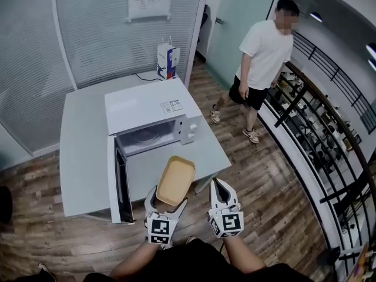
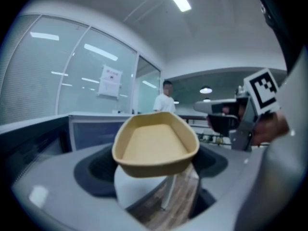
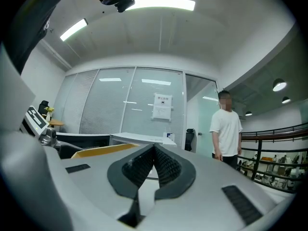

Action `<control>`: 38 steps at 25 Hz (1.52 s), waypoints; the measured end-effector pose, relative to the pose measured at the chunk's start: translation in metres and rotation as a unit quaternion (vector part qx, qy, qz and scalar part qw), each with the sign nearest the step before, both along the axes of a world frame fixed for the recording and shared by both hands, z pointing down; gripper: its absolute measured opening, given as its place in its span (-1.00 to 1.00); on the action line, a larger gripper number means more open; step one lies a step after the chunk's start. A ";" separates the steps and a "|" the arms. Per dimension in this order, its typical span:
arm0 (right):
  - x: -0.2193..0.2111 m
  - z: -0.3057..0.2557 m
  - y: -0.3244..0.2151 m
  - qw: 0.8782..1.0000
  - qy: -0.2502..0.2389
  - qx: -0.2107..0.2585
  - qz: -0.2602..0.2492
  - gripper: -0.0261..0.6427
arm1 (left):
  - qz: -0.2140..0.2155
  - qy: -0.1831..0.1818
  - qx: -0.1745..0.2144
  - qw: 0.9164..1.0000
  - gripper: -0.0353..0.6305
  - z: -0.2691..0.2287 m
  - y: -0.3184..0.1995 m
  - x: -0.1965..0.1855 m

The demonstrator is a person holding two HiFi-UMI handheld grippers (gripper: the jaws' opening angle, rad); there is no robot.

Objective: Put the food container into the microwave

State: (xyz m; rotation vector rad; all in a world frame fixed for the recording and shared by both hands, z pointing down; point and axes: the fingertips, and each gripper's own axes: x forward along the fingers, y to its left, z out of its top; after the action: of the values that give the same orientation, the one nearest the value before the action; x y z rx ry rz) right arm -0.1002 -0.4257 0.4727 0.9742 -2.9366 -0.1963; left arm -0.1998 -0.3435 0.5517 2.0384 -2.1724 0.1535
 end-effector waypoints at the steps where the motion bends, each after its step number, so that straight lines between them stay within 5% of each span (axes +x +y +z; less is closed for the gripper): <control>1: -0.004 0.002 -0.003 1.000 0.002 -0.002 -0.003 -0.90 | -0.004 0.003 -0.002 1.000 0.53 0.002 -0.001 -0.002; 16: -0.083 0.044 -0.066 0.995 0.027 -0.037 -0.093 -0.90 | -0.116 0.003 -0.031 0.993 0.53 0.037 -0.053 -0.070; 31: -0.148 0.118 -0.110 0.979 0.066 -0.077 -0.177 -0.90 | -0.236 -0.010 -0.060 0.970 0.53 0.092 -0.103 -0.167; 38: -0.175 0.140 -0.112 0.972 0.070 -0.095 -0.204 -0.90 | -0.298 0.027 -0.068 0.952 0.53 0.114 -0.116 -0.212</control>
State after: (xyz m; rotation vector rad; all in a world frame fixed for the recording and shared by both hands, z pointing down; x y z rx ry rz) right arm -0.2748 -0.5377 0.6130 0.3132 -2.9176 0.0060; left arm -0.4118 -0.4591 0.6657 1.2239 -2.5438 0.1617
